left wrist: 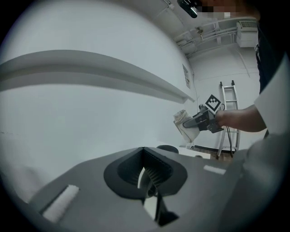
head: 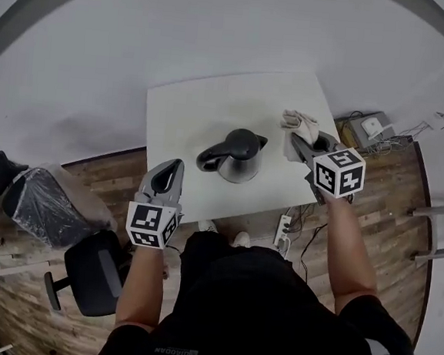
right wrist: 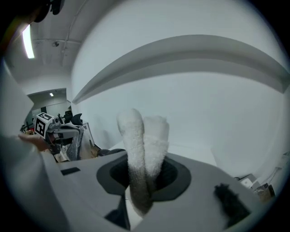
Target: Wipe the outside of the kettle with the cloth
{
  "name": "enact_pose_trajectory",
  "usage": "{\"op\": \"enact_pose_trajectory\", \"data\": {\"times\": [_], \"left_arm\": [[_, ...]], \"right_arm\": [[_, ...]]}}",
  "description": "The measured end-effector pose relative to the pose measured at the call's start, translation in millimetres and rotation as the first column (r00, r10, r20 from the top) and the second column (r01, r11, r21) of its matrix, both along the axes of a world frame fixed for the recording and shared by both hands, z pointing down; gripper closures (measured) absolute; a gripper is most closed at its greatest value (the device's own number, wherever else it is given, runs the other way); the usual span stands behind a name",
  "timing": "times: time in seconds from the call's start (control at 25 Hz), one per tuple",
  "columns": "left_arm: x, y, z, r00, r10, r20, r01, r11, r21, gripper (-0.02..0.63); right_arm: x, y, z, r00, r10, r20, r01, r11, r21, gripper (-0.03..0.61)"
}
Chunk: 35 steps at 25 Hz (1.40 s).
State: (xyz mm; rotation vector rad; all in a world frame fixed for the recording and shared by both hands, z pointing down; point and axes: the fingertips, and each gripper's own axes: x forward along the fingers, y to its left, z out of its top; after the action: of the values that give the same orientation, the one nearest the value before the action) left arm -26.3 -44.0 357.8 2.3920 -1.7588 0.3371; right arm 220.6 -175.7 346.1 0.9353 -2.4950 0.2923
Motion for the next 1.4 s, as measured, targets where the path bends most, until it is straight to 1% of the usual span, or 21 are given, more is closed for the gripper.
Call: {"op": "enact_pose_trajectory", "data": {"times": [0.12,0.24,0.32,0.4,0.44,0.48,0.56,0.6,0.64,0.76,0.84,1.0,1.08,1.24,1.32,1.4], "left_arm": [[12,7,3,0.999,0.007,0.040,-0.006,1.000,-0.015,0.606],[6,4,15,0.997,0.027,0.079,-0.024,0.999,-0.040,0.606],[1,-7,25,0.993,0.070,0.092,-0.065,0.996,-0.054,0.606],[1,-16,33,0.985,0.142,0.102,-0.136,0.989,-0.064,0.607],[1,-20,36,0.977,0.184,0.110,-0.177,0.982,-0.070,0.606],[0,-23,39,0.966,0.227,0.121,-0.219,0.973,-0.074,0.606],[-8,-30,43,0.945,0.297,0.135,-0.289,0.954,-0.075,0.606],[-14,-35,44,0.937,0.323,0.133,-0.316,0.946,-0.072,0.606],[-20,-38,45,0.929,0.347,0.126,-0.341,0.938,-0.066,0.606],[-34,-40,48,0.909,0.406,0.099,-0.402,0.914,-0.052,0.607],[-42,-36,51,0.895,0.438,0.081,-0.436,0.899,-0.049,0.607],[-59,-29,59,0.871,0.488,0.049,-0.486,0.873,-0.050,0.606],[-68,-24,60,0.860,0.508,0.037,-0.507,0.861,-0.042,0.606],[-84,-20,65,0.857,0.515,0.005,-0.514,0.857,-0.037,0.607],[-88,-18,66,0.850,0.526,-0.007,-0.526,0.850,-0.033,0.607],[-89,-16,66,0.840,0.543,-0.012,-0.543,0.839,-0.028,0.606]], "right_arm": [[6,1,17,0.998,0.000,-0.058,-0.001,1.000,-0.015,0.484],[-5,4,36,0.982,-0.017,-0.187,0.015,1.000,-0.010,0.484],[-18,-1,40,0.966,-0.003,-0.260,0.006,1.000,0.011,0.484],[-32,-5,42,0.943,0.017,-0.331,-0.006,0.999,0.033,0.485],[-38,-7,43,0.923,0.023,-0.385,-0.005,0.999,0.049,0.483],[-45,-10,45,0.892,0.030,-0.450,0.002,0.998,0.069,0.484],[-55,-14,50,0.819,0.056,-0.571,0.007,0.994,0.107,0.484],[-59,-15,53,0.791,0.076,-0.608,-0.004,0.993,0.119,0.485],[-64,-15,55,0.770,0.096,-0.630,-0.021,0.992,0.125,0.485],[-77,-10,58,0.724,0.146,-0.674,-0.069,0.988,0.140,0.485],[-83,-5,57,0.684,0.162,-0.711,-0.076,0.986,0.151,0.485],[-111,5,57,0.588,0.148,-0.796,-0.026,0.986,0.164,0.485],[-124,11,57,0.548,0.151,-0.823,-0.012,0.985,0.173,0.485],[-139,20,55,0.497,0.187,-0.848,-0.027,0.979,0.200,0.485],[-148,27,54,0.470,0.199,-0.860,-0.022,0.977,0.214,0.485],[-161,34,55,0.437,0.202,-0.877,0.003,0.974,0.226,0.485]]}}
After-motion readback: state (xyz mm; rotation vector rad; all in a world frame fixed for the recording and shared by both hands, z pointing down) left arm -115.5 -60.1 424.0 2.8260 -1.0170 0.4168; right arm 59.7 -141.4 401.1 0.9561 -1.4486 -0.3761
